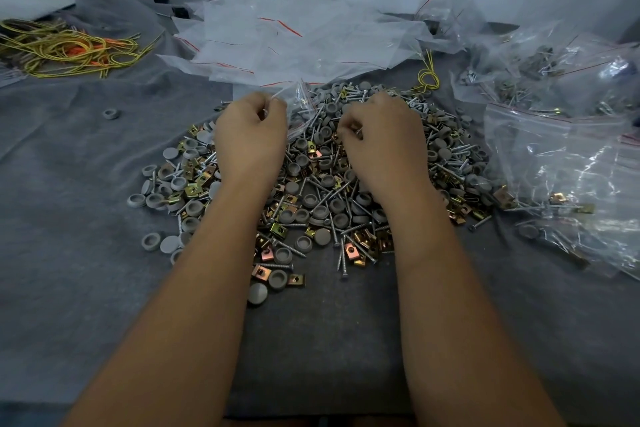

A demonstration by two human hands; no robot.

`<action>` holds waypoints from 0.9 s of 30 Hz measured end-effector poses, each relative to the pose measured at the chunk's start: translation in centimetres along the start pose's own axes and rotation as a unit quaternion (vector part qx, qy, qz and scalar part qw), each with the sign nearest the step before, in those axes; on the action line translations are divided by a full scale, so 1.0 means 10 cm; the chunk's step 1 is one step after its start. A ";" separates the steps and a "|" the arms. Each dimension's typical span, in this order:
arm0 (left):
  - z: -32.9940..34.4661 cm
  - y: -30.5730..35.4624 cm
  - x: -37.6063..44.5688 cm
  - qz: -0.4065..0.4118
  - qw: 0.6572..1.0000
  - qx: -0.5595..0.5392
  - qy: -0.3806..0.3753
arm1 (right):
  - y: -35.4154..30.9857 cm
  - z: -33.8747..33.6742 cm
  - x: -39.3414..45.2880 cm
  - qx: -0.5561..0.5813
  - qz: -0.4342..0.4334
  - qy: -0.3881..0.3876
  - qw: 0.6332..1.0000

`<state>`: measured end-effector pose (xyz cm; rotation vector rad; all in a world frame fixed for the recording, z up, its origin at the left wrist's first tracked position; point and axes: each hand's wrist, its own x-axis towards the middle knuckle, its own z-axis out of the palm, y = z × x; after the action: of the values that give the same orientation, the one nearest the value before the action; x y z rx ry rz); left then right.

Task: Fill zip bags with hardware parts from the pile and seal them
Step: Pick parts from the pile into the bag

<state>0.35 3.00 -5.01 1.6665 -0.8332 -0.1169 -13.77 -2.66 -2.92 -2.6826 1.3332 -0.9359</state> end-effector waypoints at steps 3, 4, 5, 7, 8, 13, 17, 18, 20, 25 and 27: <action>-0.01 0.00 -0.01 0.013 1.000 0.011 -0.005 | -0.06 -0.04 0.00 0.220 0.076 0.057 0.971; -0.01 0.01 -0.01 0.021 1.000 0.018 -0.012 | -0.07 -0.06 0.00 0.281 0.094 0.072 0.952; 0.00 0.01 -0.02 0.031 0.999 0.025 -0.021 | -0.08 -0.07 0.00 0.324 0.100 0.084 0.937; 0.00 0.03 -0.04 0.050 0.997 0.036 -0.036 | -0.11 -0.08 0.00 0.385 0.097 0.088 0.913; 0.00 0.03 -0.04 0.058 0.997 0.040 -0.042 | -0.12 -0.08 0.00 0.401 0.096 0.084 0.907; 0.00 0.05 -0.06 0.084 0.994 0.031 -0.064 | -0.17 0.07 0.00 0.374 0.087 0.032 0.923; 0.00 0.05 -0.06 0.078 0.995 0.026 -0.064 | -0.18 0.11 -0.01 0.364 0.059 0.001 0.930; 0.00 0.04 -0.05 0.073 0.996 0.022 -0.056 | -0.18 0.10 -0.01 0.372 0.061 0.007 0.926; 0.00 0.04 -0.05 0.054 0.998 0.012 -0.037 | -0.15 0.07 0.00 0.383 0.076 0.025 0.921; 0.00 0.02 -0.02 0.005 1.000 -0.027 0.001 | -0.07 -0.03 0.00 0.327 0.109 0.015 0.939; -0.01 0.02 -0.01 0.001 1.000 -0.028 0.001 | -0.06 -0.05 -0.01 0.279 0.098 -0.036 0.955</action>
<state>0.22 3.11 -4.88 1.6120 -0.8224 -0.1352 -13.67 -2.10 -2.39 -2.0995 1.0871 -0.9955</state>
